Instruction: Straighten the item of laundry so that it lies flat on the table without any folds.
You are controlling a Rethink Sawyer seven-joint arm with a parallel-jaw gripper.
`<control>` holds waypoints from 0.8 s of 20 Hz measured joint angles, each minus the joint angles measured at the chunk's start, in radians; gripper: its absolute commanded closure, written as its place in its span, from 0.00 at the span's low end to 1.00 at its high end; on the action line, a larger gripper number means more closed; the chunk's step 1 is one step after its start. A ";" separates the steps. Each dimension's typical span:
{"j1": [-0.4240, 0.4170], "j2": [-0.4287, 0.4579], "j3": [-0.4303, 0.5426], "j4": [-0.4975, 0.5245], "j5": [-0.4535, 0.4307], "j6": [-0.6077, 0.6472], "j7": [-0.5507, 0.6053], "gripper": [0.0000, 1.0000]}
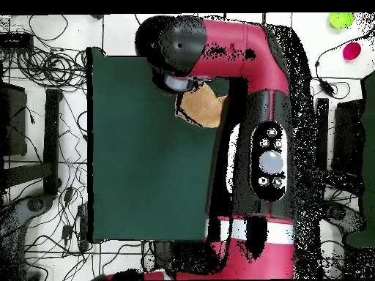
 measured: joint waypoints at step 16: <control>0.039 -0.003 -0.037 0.087 0.023 -0.182 0.000 1.00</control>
